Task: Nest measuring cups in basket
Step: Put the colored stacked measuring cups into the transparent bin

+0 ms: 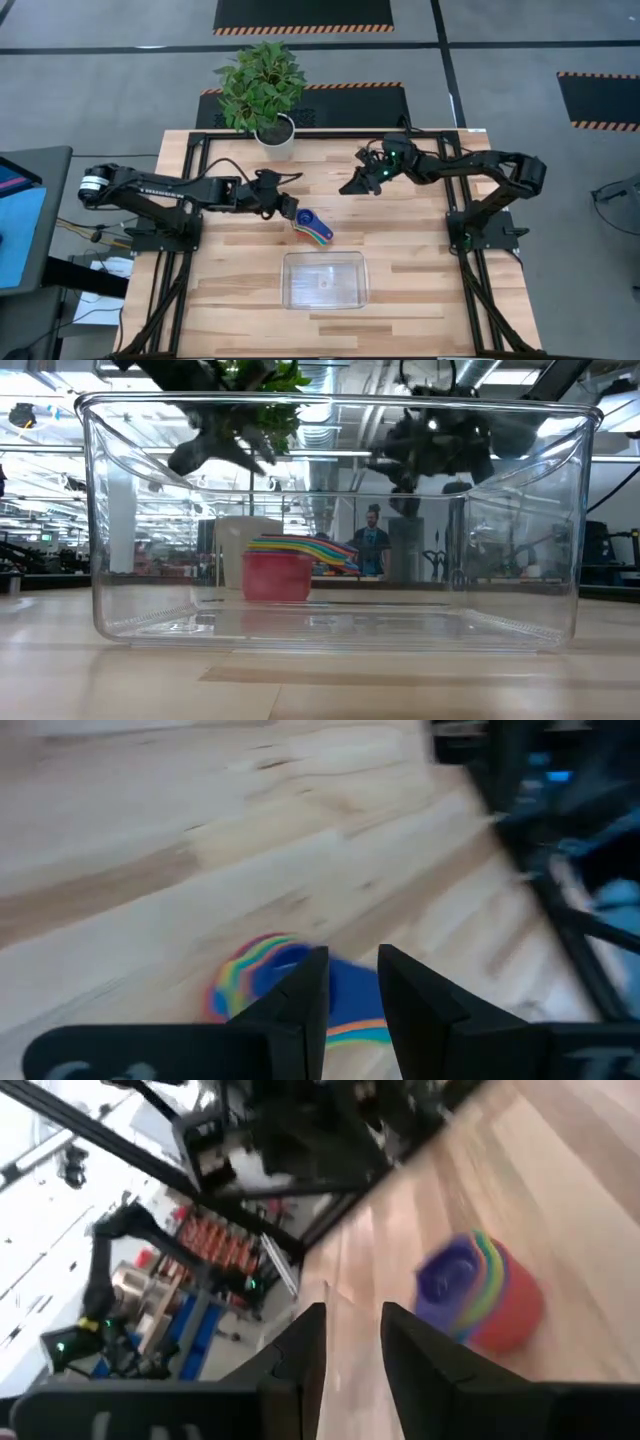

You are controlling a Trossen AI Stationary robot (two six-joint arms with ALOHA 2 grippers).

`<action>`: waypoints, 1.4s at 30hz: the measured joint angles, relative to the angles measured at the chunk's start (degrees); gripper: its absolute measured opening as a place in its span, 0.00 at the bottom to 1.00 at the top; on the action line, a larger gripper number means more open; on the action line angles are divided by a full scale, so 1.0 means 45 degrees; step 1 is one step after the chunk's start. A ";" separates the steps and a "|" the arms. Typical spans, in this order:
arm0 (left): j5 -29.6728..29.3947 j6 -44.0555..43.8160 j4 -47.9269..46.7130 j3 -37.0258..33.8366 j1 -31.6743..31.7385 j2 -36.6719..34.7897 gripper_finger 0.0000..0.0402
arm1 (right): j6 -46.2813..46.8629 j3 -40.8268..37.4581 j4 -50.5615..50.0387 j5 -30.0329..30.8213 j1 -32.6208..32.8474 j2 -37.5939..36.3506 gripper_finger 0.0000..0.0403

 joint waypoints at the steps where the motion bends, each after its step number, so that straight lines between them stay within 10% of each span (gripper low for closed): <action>1: -0.0206 -0.0260 -0.0441 0.0182 -0.0048 0.0159 0.19 | -0.0306 -0.0005 -0.0439 -0.0359 -0.0165 0.0000 0.30; 8: -0.0654 -0.3054 -0.3383 0.3427 -0.1328 0.2529 0.19 | -0.2190 -0.0005 -0.2652 -0.1511 -0.1055 -0.0073 0.33; 16: -0.2865 -0.8401 -1.2360 0.8361 -0.3970 0.4691 0.19 | -0.2370 -0.0005 -0.2530 -0.2561 -0.1655 -0.0073 0.36; 35: -0.2824 -0.7051 -1.2066 0.8428 -0.3656 0.4745 0.27 | -0.2031 -0.0005 -0.2484 -0.2515 -0.1720 -0.0073 0.38; 42: -0.1731 -0.7841 -1.2091 0.8428 -0.3392 0.4745 0.43 | -0.2546 -0.0005 -0.2636 -0.2480 -0.1381 -0.0069 0.38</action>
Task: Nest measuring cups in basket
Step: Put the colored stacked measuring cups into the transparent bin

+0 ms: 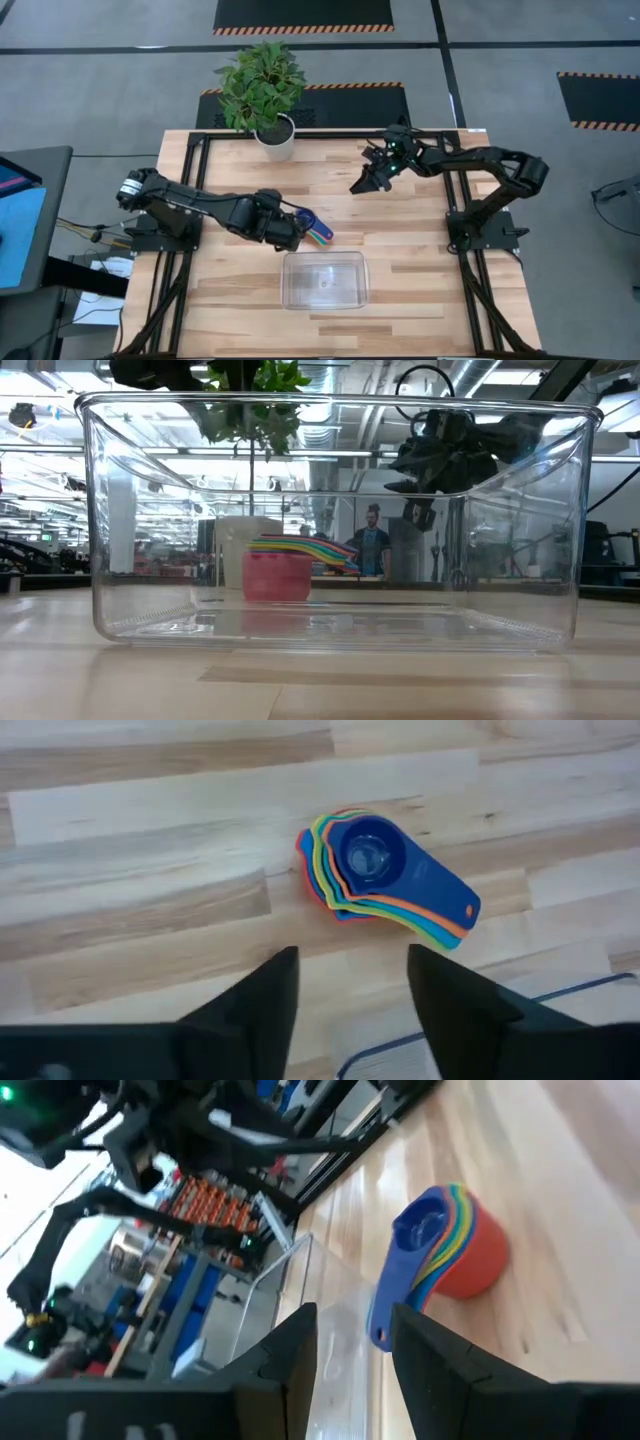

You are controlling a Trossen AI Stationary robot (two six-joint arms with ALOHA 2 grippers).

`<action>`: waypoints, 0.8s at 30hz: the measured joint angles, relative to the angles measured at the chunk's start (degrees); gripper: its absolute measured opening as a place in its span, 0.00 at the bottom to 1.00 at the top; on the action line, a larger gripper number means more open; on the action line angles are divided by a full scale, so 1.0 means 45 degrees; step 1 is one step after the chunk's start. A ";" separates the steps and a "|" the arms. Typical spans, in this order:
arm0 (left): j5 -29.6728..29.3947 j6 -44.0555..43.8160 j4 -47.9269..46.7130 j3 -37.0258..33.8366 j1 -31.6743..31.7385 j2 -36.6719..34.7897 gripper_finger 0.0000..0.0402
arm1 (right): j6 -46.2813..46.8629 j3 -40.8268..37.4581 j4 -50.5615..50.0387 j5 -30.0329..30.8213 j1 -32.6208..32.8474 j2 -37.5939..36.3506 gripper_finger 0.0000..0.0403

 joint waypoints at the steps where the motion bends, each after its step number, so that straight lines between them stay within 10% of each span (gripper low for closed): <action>1: -0.0149 -0.0013 0.0000 0.0000 -0.0032 0.0000 0.46 | -0.0109 0.0000 -0.0009 0.0002 0.0133 0.0033 0.38; 24: -0.0649 -0.0288 -0.0699 -0.0005 -0.0649 0.0000 0.58 | 0.3425 0.1961 0.3385 -0.0934 0.2414 0.5481 0.60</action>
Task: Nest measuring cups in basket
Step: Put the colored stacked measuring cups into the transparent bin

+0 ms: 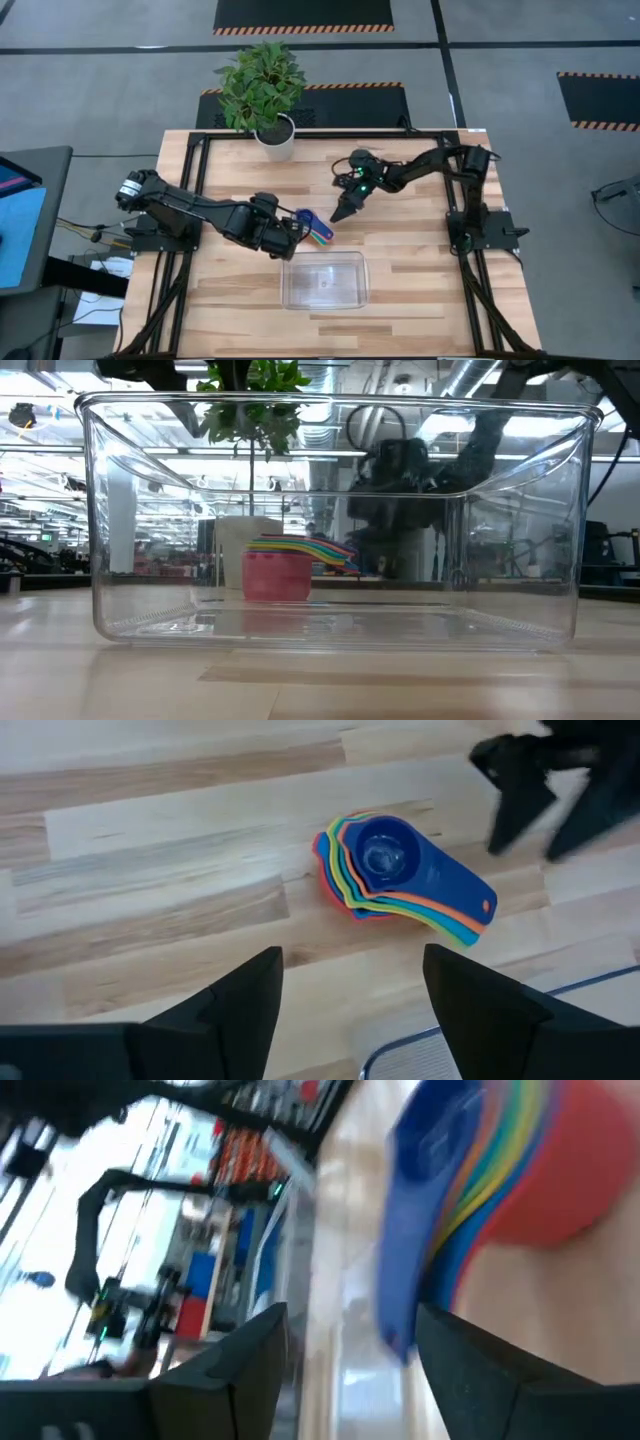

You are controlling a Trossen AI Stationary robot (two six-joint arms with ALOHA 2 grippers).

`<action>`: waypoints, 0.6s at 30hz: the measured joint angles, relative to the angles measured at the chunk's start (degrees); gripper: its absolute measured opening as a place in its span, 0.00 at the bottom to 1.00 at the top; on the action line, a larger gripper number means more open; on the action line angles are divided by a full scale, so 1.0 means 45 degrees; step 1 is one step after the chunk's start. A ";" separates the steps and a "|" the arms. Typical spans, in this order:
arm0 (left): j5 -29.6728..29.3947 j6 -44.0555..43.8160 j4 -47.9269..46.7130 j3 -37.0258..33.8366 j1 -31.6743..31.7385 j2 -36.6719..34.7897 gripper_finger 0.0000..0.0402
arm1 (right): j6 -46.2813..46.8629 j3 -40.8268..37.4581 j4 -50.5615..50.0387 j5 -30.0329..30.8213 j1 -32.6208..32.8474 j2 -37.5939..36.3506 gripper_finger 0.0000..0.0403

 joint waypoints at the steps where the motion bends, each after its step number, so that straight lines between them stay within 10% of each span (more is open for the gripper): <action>1: -0.0001 0.0003 0.0005 0.0000 -0.0052 0.0000 0.58 | 0.0247 0.0171 -0.0029 0.0211 0.0001 0.0134 0.61; 18: -0.0452 -0.0335 -0.0114 -0.0005 -0.0834 0.0000 0.58 | -0.0769 0.0035 -0.1270 0.2136 0.0304 0.0252 0.62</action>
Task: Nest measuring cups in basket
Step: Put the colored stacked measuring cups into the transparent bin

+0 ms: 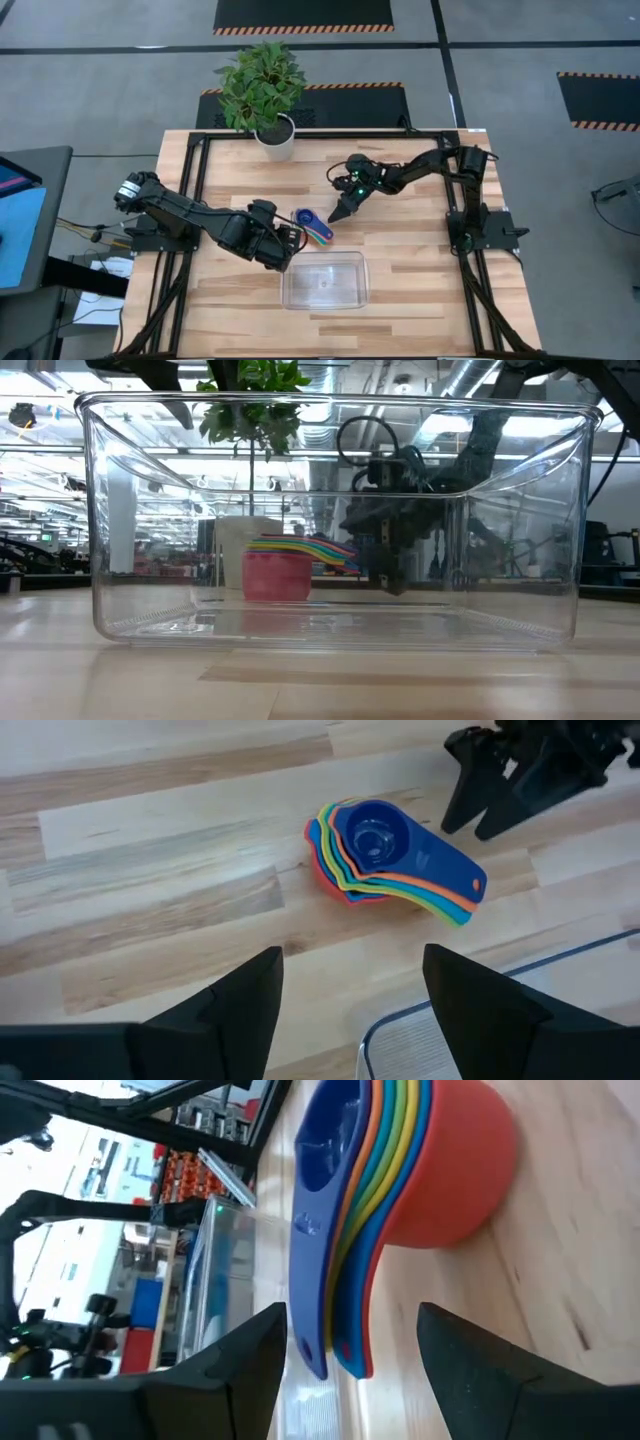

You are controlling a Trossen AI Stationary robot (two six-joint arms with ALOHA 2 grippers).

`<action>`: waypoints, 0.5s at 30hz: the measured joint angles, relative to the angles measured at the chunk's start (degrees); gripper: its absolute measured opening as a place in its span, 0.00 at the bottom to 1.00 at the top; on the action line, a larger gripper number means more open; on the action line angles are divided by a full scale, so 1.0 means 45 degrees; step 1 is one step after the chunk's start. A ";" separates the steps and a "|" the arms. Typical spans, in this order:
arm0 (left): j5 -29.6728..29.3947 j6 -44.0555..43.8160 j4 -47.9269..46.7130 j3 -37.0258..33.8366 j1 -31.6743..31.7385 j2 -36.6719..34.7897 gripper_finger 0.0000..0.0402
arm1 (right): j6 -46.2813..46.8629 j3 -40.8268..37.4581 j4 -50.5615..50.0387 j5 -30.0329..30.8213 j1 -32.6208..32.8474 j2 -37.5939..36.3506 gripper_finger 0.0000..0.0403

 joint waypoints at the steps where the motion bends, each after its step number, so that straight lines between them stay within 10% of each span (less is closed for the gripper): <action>1: -0.0002 0.0003 -0.0001 0.0000 0.0000 0.0000 0.58 | 0.0000 0.0000 -0.0008 0.0123 0.0082 0.0000 0.62; 15: -0.0012 0.0010 0.0002 0.0000 0.0000 0.0000 0.58 | -0.0331 0.0029 0.0651 0.0926 0.0937 0.0000 0.62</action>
